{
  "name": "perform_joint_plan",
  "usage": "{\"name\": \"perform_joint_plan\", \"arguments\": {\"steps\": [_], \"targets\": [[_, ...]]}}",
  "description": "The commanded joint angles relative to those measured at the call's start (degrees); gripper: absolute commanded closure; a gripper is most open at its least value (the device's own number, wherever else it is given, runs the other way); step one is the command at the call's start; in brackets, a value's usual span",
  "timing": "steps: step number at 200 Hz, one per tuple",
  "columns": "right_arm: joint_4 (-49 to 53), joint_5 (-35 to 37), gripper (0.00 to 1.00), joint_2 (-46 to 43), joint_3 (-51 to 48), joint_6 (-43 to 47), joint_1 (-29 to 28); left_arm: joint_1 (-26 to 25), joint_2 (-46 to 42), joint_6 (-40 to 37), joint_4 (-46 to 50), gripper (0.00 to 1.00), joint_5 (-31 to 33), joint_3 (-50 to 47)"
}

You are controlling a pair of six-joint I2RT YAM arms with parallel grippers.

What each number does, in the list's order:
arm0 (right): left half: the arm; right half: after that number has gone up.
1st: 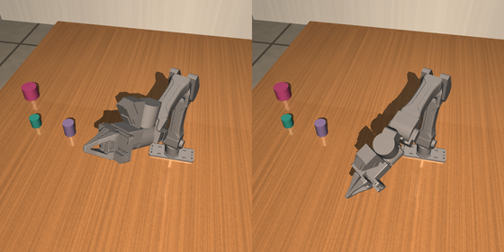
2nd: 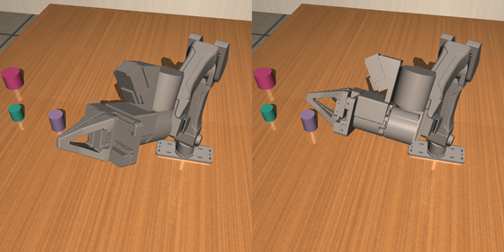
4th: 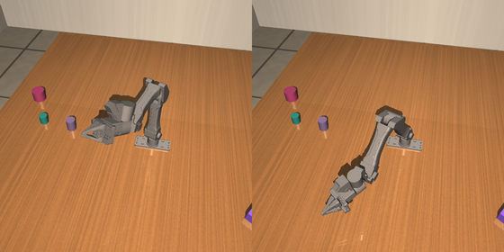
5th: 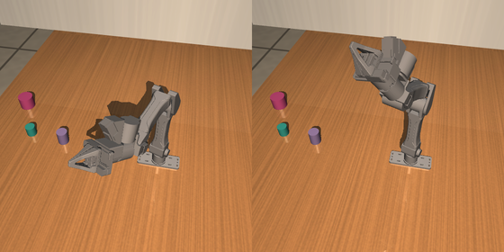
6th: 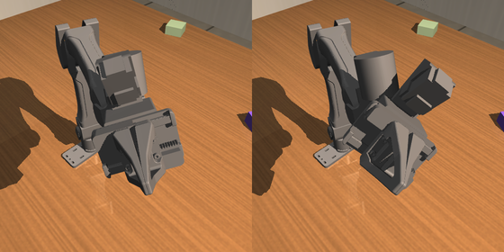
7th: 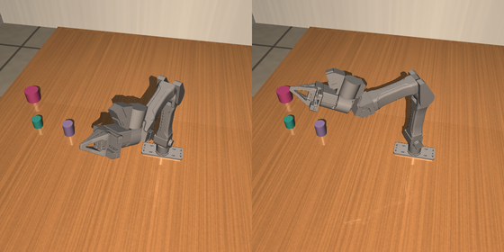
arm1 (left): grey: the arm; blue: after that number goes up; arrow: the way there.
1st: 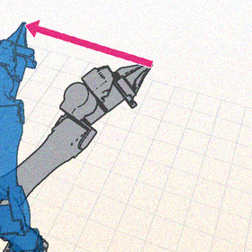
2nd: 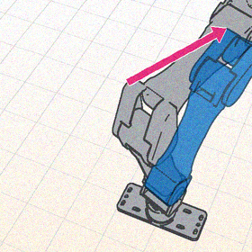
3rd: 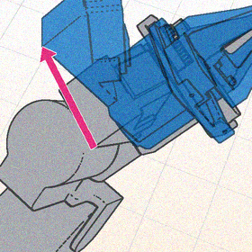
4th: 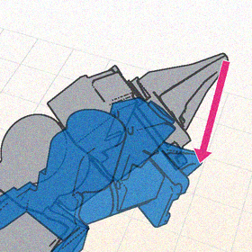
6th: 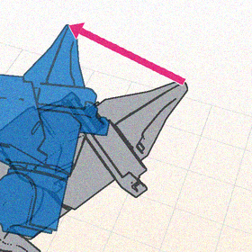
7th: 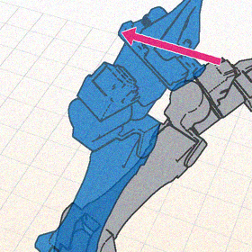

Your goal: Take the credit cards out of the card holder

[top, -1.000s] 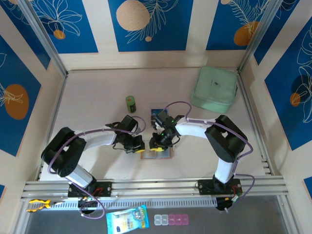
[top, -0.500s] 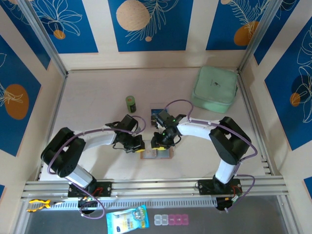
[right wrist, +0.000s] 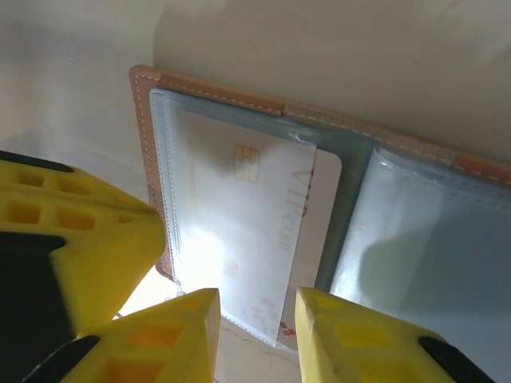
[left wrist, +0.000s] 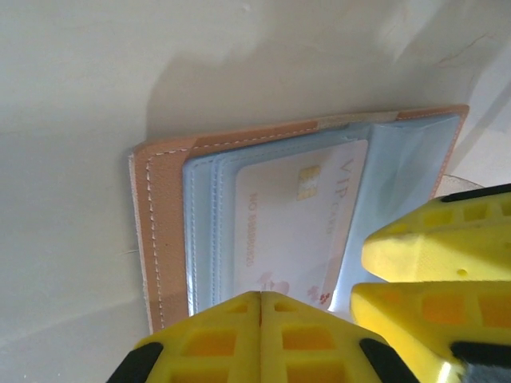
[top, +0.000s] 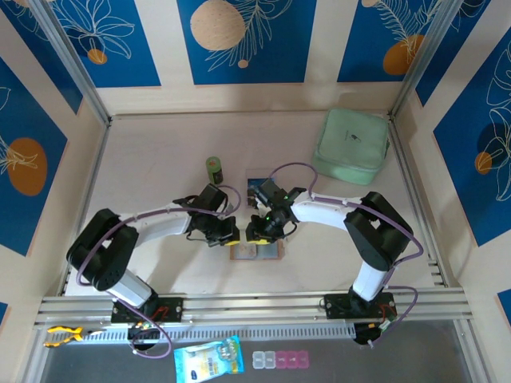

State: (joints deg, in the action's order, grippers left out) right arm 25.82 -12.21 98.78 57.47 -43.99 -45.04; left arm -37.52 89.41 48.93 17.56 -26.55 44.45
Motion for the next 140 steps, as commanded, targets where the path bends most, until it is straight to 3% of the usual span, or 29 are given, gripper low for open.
{"name": "perform_joint_plan", "arguments": {"steps": [1,140], "targets": [[-0.9,-1.8,0.68,0.2,-0.5,-0.7,0.2,-0.4,1.6,-1.2,0.1,0.93,-0.2,-0.9],[-1.7,-2.9,0.74,3.5,-0.4,-0.3,0.6,-0.4,2.6,-1.3,0.4,0.94,1.2,-2.8]]}}
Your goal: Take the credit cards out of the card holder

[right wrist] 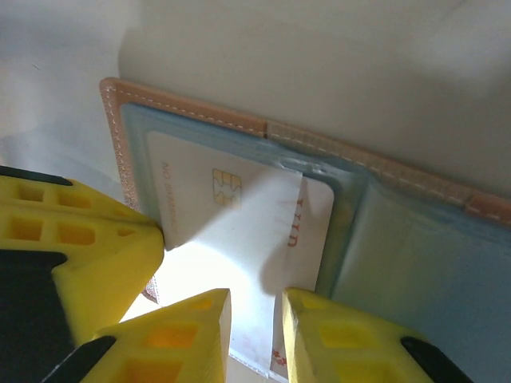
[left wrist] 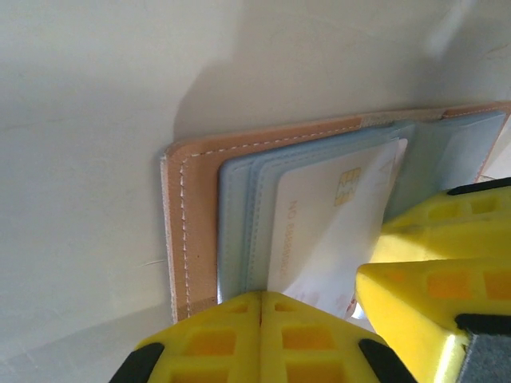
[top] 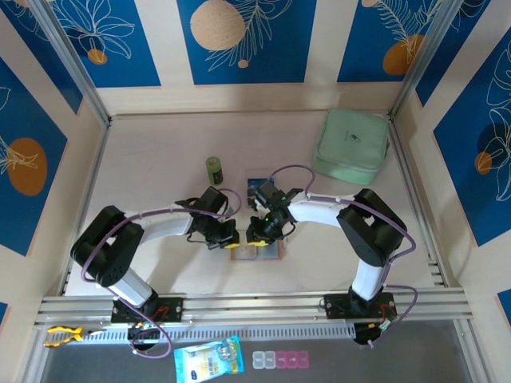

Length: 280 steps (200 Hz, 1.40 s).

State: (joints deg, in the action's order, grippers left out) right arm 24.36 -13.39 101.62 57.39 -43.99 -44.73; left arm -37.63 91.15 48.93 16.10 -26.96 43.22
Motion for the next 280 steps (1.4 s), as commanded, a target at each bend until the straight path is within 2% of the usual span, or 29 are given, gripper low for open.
{"name": "perform_joint_plan", "arguments": {"steps": [1,62,79,123,186,280], "targets": [[-0.3,-1.9,0.74,0.6,-0.3,-0.3,0.3,-0.2,0.8,-1.3,1.9,0.94,1.6,-1.6],[-3.3,-4.5,0.81,0.1,-1.8,-0.8,0.6,-0.3,0.9,-1.0,1.5,0.94,1.5,-1.8],[-2.5,-4.6,0.81,0.7,-1.5,-0.7,0.7,-0.2,0.9,-0.9,1.4,0.94,1.5,-1.9],[4.0,0.8,0.74,-0.2,-0.4,-0.6,0.6,-0.2,-0.1,-0.7,1.7,0.93,1.7,-2.3],[7.1,3.6,0.73,-1.3,1.5,1.0,0.1,-0.2,-0.6,-0.5,2.0,0.92,1.6,-2.2],[3.2,-0.2,0.73,-5.8,-0.3,0.4,0.6,-0.4,-2.4,-1.6,4.5,0.91,0.4,3.2]]}}
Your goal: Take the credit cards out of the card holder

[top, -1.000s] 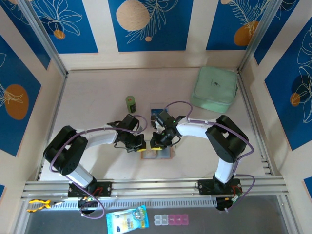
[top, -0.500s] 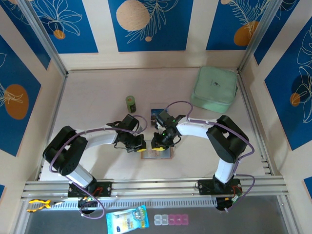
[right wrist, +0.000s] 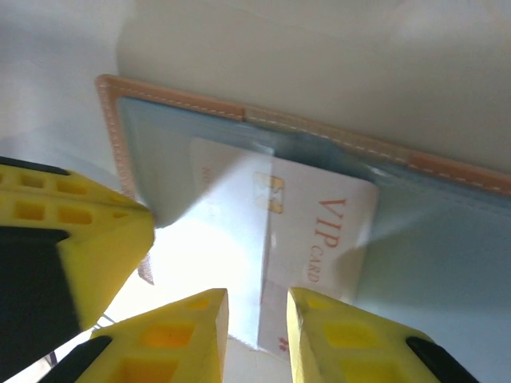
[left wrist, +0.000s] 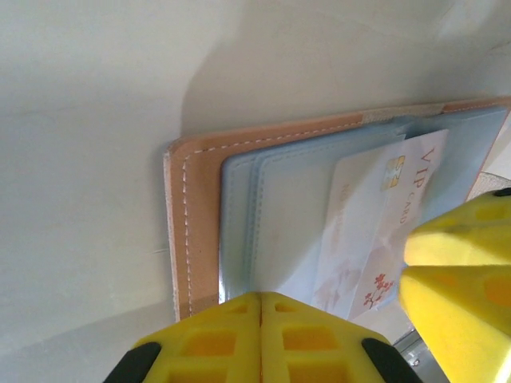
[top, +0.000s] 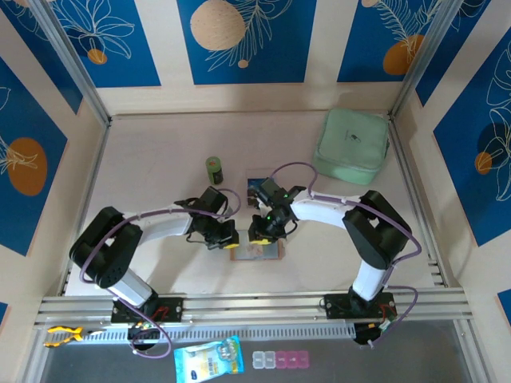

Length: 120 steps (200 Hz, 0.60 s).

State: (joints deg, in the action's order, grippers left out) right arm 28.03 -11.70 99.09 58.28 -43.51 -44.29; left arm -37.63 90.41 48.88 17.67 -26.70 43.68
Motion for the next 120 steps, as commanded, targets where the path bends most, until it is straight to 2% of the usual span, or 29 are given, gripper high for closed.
{"name": "perform_joint_plan", "arguments": {"steps": [1,56,120], "targets": [[-0.5,-1.9,0.73,-3.4,-1.2,-0.1,0.2,-0.4,-1.7,-1.6,3.0,0.91,0.1,2.8],[0.7,-1.0,0.72,-3.9,-2.9,-0.4,1.7,-3.0,1.4,-0.8,1.3,0.92,-1.1,4.6],[-2.0,-4.8,0.73,-0.3,-2.0,0.1,1.1,-3.0,2.2,-1.7,2.6,0.93,2.3,2.9]]}}
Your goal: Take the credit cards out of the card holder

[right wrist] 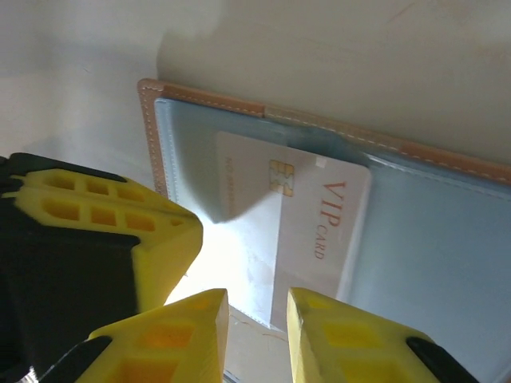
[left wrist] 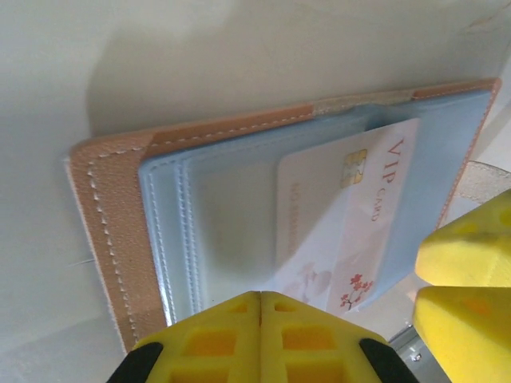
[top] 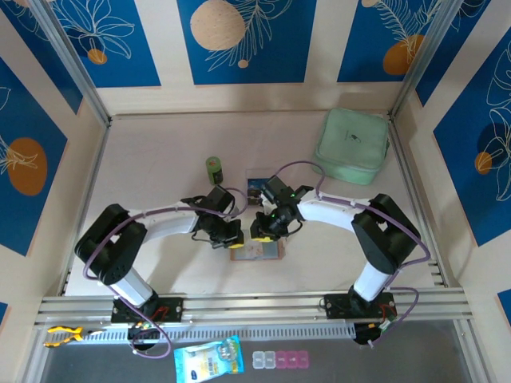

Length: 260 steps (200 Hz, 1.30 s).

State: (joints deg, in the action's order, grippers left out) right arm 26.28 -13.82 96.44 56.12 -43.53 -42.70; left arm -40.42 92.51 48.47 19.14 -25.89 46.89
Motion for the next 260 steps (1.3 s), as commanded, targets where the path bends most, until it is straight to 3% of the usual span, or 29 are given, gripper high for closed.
{"name": "perform_joint_plan", "arguments": {"steps": [1,147,208,260], "targets": [[-0.3,-2.6,0.73,2.4,0.2,0.1,-0.5,-0.2,0.1,-1.3,1.2,0.93,1.5,-0.3],[-0.9,-4.9,0.72,3.7,0.8,-0.4,-1.5,-0.1,-0.4,-0.8,0.3,0.93,1.4,-1.2],[-1.3,-4.3,0.71,2.3,0.4,-0.7,-1.5,0.3,-3.5,-4.1,7.4,0.92,6.3,0.7],[-1.8,-5.1,0.70,5.4,0.7,-0.8,-1.9,0.3,-0.9,-4.3,5.8,0.94,5.7,-1.4]]}}
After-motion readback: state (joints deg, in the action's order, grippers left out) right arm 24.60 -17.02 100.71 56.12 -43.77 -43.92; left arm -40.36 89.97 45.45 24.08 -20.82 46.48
